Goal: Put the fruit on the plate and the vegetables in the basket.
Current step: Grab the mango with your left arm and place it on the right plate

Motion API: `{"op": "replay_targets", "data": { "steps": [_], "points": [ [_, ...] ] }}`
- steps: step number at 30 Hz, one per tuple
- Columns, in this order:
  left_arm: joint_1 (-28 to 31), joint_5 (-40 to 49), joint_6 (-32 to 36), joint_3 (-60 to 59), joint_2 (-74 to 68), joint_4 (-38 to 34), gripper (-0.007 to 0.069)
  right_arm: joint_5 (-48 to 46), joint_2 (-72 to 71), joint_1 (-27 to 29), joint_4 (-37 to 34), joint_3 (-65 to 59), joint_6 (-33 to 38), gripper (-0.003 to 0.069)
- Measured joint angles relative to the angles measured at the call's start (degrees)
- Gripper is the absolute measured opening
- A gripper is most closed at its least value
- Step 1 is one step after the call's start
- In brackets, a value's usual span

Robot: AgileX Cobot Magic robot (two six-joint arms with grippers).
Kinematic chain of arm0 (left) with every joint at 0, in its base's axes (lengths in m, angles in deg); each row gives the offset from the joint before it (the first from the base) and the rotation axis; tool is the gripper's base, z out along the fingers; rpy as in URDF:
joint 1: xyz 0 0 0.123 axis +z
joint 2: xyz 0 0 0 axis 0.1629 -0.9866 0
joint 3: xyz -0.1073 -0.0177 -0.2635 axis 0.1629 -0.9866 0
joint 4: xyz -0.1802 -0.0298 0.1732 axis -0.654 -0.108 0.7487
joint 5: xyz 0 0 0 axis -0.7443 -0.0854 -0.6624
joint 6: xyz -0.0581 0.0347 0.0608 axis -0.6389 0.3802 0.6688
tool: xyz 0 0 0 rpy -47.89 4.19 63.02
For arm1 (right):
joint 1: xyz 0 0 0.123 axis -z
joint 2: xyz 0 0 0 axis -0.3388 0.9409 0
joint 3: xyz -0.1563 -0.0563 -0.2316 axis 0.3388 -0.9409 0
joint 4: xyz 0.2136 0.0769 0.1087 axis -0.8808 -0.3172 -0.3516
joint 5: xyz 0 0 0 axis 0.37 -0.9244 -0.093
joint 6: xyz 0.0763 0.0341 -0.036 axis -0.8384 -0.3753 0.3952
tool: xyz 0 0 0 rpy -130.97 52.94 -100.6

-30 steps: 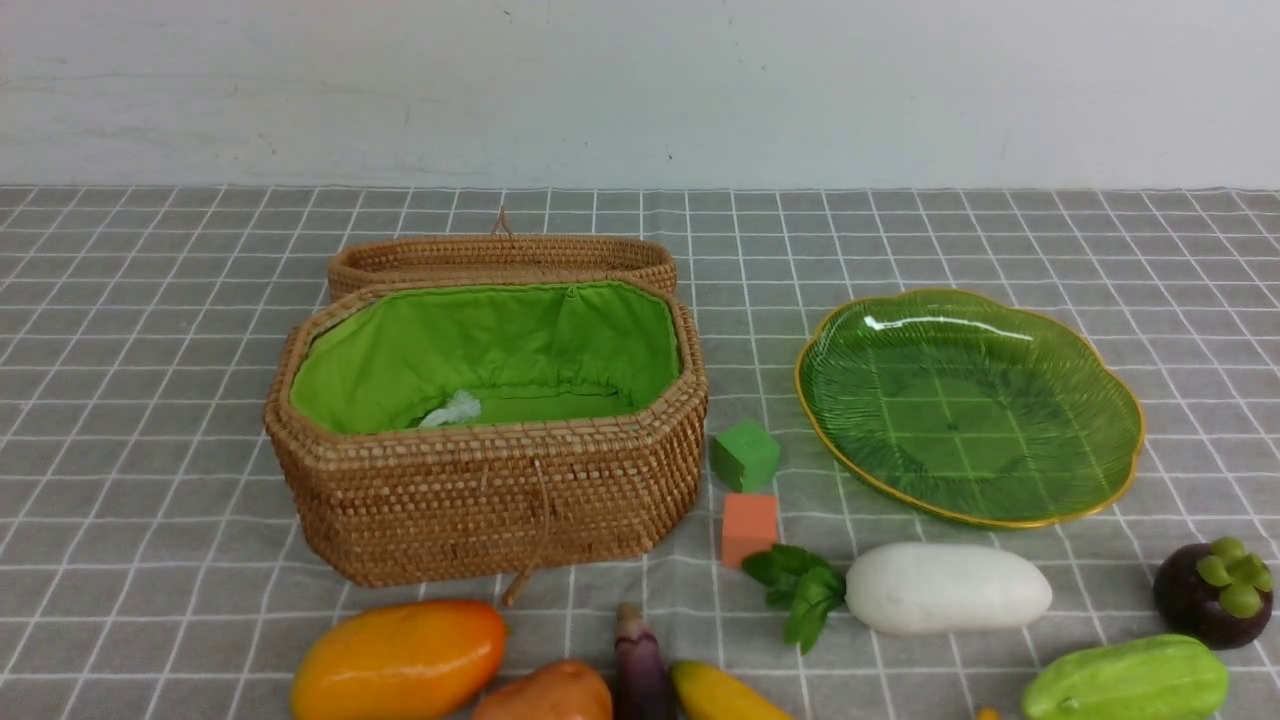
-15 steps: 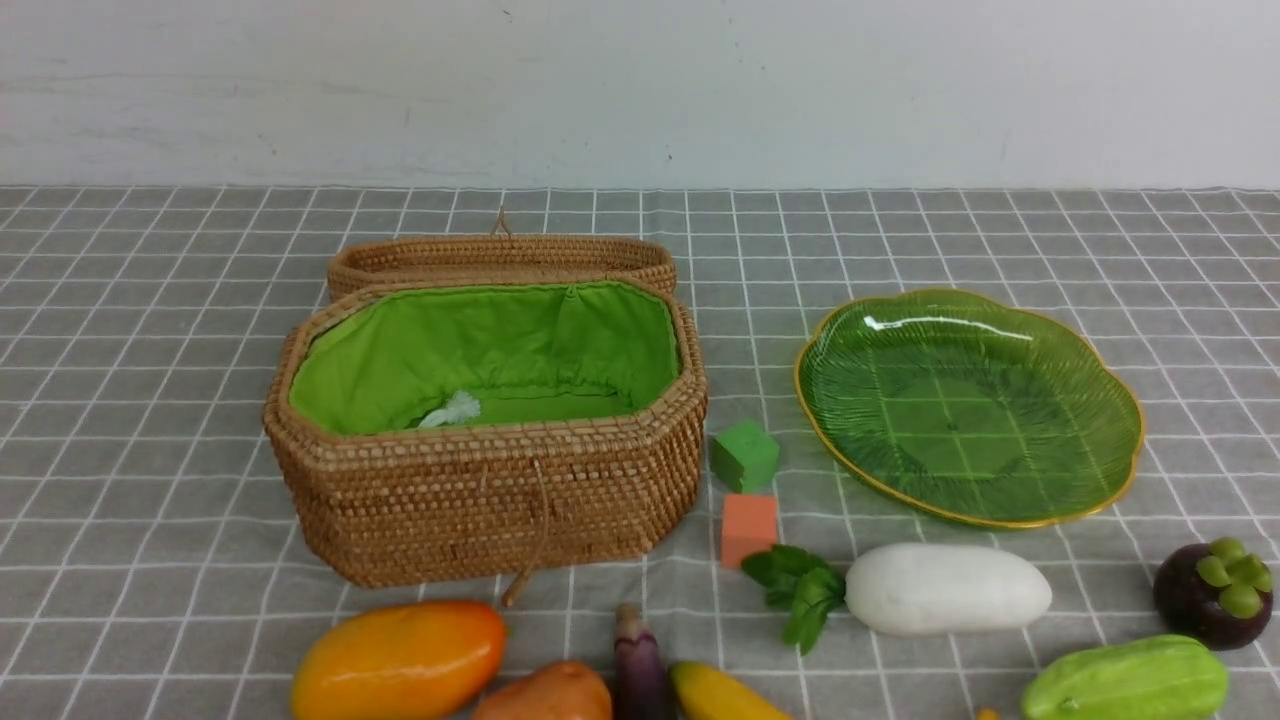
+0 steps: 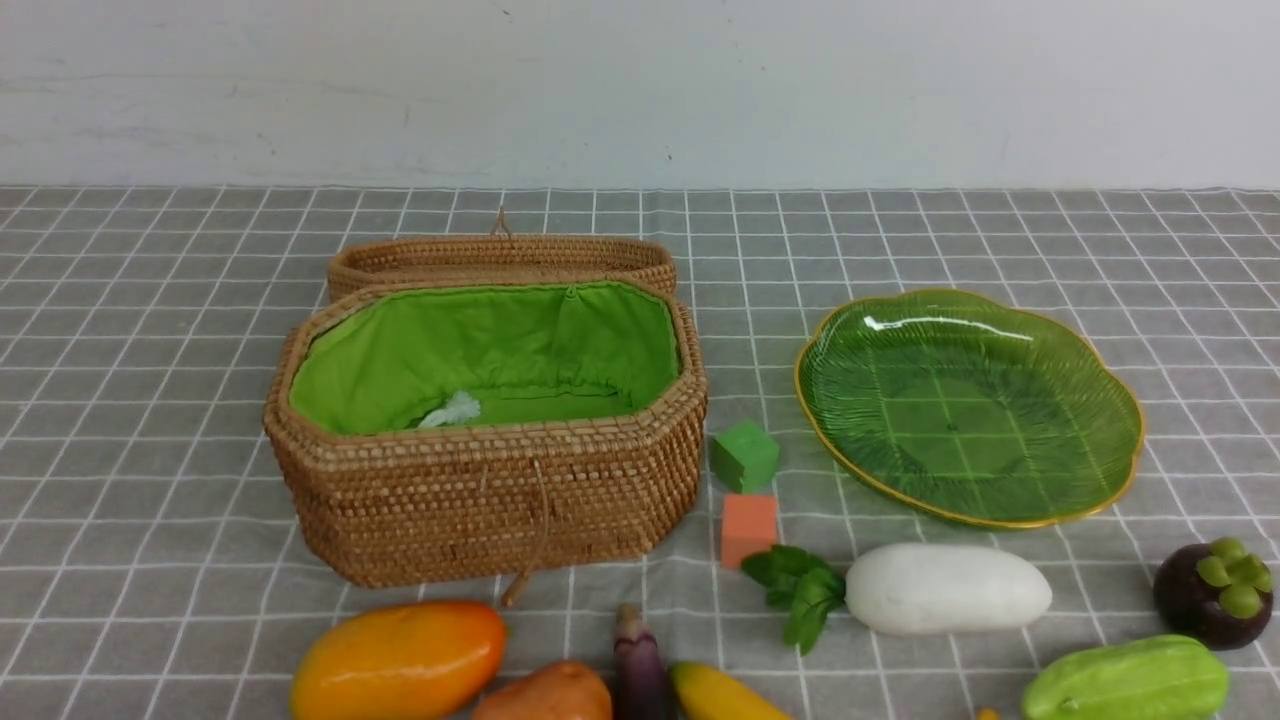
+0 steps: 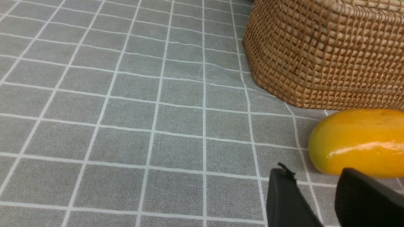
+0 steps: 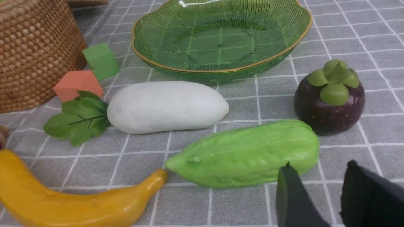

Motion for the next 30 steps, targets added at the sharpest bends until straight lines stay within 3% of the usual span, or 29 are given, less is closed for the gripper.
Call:
{"op": "replay_targets", "data": {
  "steps": [12,23,30],
  "points": [
    [0.0,-1.1,0.0,0.0,0.0,1.1,0.0239,0.0,0.0,0.0,0.0,0.0,0.0,0.0240],
    [0.0,-29.0,-2.9,0.0,0.0,-2.3,0.0239,0.0,0.0,0.0,0.0,0.0,0.0,0.0240],
    [0.0,-22.5,-3.9,12.2,-1.1,-4.4,0.0239,0.0,0.0,0.0,0.0,0.0,0.0,0.0240]
  ]
}}
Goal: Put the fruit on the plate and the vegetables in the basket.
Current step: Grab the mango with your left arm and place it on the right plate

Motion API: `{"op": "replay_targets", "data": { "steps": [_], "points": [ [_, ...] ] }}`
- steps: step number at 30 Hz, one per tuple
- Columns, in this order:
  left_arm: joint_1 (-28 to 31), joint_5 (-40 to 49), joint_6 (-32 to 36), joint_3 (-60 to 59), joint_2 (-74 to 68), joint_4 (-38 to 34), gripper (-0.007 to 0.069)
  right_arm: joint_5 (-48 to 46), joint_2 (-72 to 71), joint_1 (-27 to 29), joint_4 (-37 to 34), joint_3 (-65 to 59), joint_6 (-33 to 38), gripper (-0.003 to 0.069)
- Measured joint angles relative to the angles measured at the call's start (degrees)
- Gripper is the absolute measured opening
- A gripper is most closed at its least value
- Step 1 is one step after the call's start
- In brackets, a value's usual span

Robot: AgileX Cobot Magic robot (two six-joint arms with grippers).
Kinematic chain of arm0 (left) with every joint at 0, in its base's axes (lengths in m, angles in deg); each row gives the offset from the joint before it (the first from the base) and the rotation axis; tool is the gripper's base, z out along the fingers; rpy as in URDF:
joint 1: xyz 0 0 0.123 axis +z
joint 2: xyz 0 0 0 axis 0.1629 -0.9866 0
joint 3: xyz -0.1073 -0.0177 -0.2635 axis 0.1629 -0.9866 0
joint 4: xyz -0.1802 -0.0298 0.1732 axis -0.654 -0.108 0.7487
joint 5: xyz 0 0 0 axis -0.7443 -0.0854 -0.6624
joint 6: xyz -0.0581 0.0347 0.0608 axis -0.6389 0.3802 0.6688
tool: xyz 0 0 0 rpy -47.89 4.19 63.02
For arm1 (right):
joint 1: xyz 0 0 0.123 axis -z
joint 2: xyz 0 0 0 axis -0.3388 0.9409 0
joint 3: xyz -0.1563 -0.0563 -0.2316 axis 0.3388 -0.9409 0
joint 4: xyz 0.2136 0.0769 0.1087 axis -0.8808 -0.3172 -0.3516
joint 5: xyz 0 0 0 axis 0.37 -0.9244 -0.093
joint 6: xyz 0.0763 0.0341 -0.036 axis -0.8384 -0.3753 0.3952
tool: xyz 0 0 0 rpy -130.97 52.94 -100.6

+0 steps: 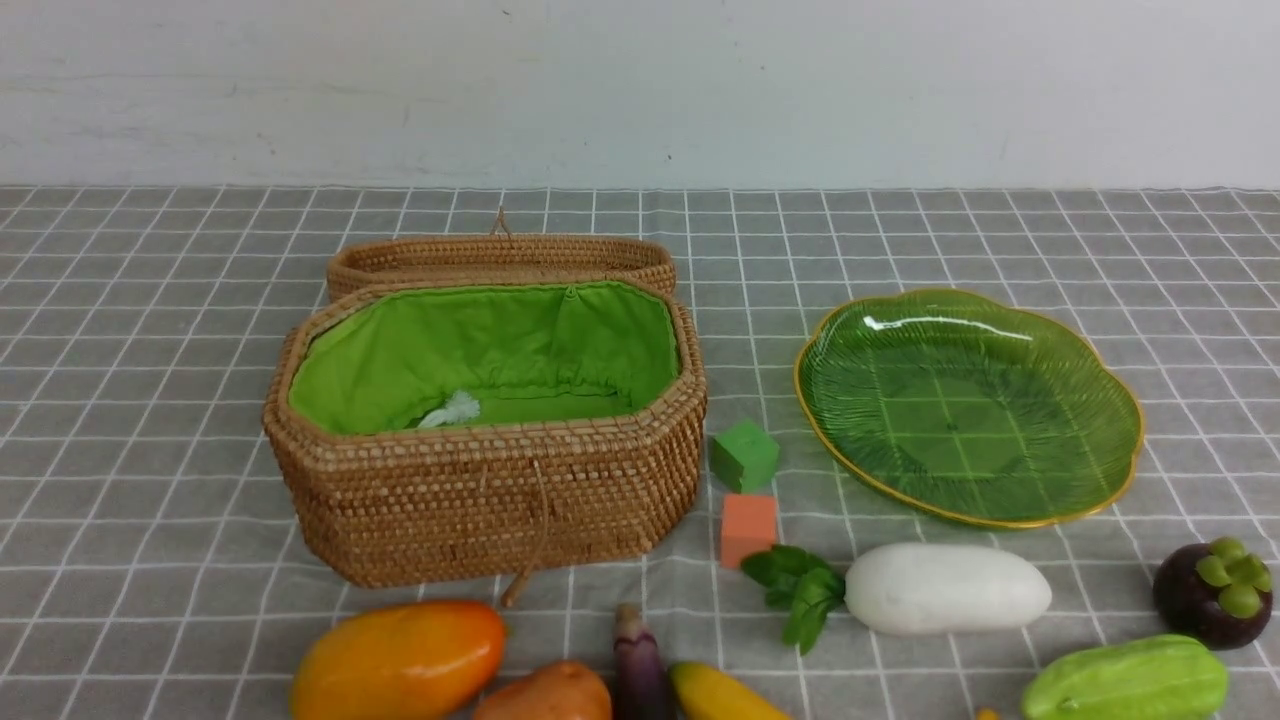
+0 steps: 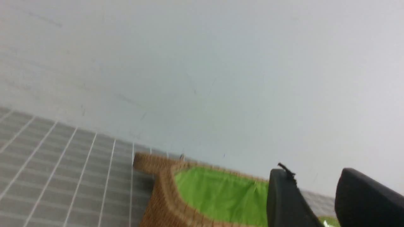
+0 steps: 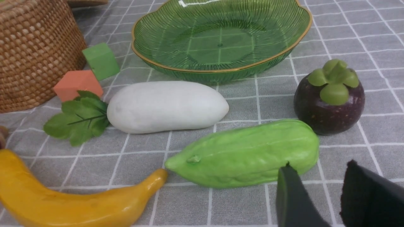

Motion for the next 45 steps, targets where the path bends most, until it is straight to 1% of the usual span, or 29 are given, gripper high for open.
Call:
{"op": "replay_targets", "data": {
  "steps": [2,4,7,11,13,15,19,23,24,26,27,28,29,32,33,34,35,36,37,38,39,41,42,43,45],
  "points": [
    [0.0,3.3,-0.1,6.2,-2.5,0.4,0.0239,0.0,0.0,0.0,0.0,0.0,0.0,0.0240],
    [0.0,5.2,-0.1,9.0,-4.3,0.5,0.0239,0.0,0.0,0.0,0.0,0.0,0.0,0.0240],
    [0.0,12.9,-0.2,15.8,-12.4,0.5,0.0239,0.0,0.0,0.0,0.0,0.0,0.0,0.0240],
    [0.0,19.2,0.0,16.9,-21.9,1.5,0.0239,0.0,0.0,0.0,0.0,0.0,0.0,0.0240],
    [0.0,19.7,0.3,16.9,-23.6,2.0,0.0239,0.0,0.0,0.0,0.0,0.0,0.0,0.0240],
    [0.0,19.0,1.6,16.9,-28.7,4.5,0.0239,0.0,0.0,0.0,0.0,0.0,0.0,0.0240],
    [0.0,14.7,2.0,16.9,-33.1,5.0,0.0239,0.0,0.0,0.0,0.0,0.0,0.0,0.0240],
    [0.0,13.7,2.2,16.9,-37.6,5.0,0.0239,0.0,0.0,0.0,0.0,0.0,0.0,0.0240],
    [0.0,14.8,2.2,17.2,-38.8,4.6,0.0239,0.0,0.0,0.0,0.0,0.0,0.0,0.0240],
    [0.0,20.7,2.4,18.7,-41.6,3.0,0.0239,0.0,0.0,0.0,0.0,0.0,0.0,0.0240],
    [0.0,25.3,3.0,20.1,-43.5,2.2,0.0239,0.0,0.0,0.0,0.0,0.0,0.0,0.0240],
    [0.0,25.3,3.2,20.1,-43.5,2.2,0.0239,0.0,0.0,0.0,0.0,0.0,0.0,0.0240],
    [0.0,31.0,5.2,22.1,-45.9,1.6,0.0239,0.0,0.0,0.0,0.0,0.0,0.0,0.0240],
    [-0.3,41.7,13.1,27.2,-51.4,-0.2,0.0239,0.0,0.0,0.0,0.0,0.0,0.0,0.0240],
    [-0.3,42.2,14.4,27.5,-52.1,-0.5,0.0239,0.0,0.0,0.0,0.0,0.0,0.0,0.0240],
    [-1.3,44.6,19.2,29.4,-54.2,-2.2,0.0239,0.0,0.0,0.0,0.0,0.0,0.0,0.0240],
    [-1.7,45.0,20.0,29.9,-54.4,-2.5,0.0239,0.0,0.0,0.0,0.0,0.0,0.0,0.0240],
    [-3.5,45.4,26.1,31.3,-56.4,-4.9,0.0239,0.0,0.0,0.0,0.0,0.0,0.0,0.0240],
    [-5.0,45.2,29.4,32.0,-57.6,-6.4,0.0241,0.0,0.0,0.0,0.0,0.0,0.0,0.0240],
    [-7.1,44.4,34.4,32.5,-59.2,-7.8,0.0250,0.0,0.0,0.0,0.0,0.0,0.0,0.0240],
    [-8.9,43.6,37.5,32.8,-60.5,-8.4,0.0262,0.0,0.0,0.0,0.0,0.0,0.0,0.0240],
    [-11.9,41.4,40.9,33.0,-63.0,-8.8,0.0292,0.0,0.0,0.0,0.0,0.0,0.0,0.0240],
    [-12.2,41.1,41.5,33.1,-63.3,-8.8,0.0302,0.0,0.0,0.0,0.0,0.0,0.0,0.0240],
    [-14.3,38.8,43.0,33.2,-65.6,-8.1,0.0344,0.0,0.0,0.0,0.0,0.0,0.0,0.0240],
    [-16.1,36.2,43.7,33.3,-68.8,-6.3,0.0429,0.0,0.0,0.0,0.0,0.0,0.0,0.0240]
  ]
}}
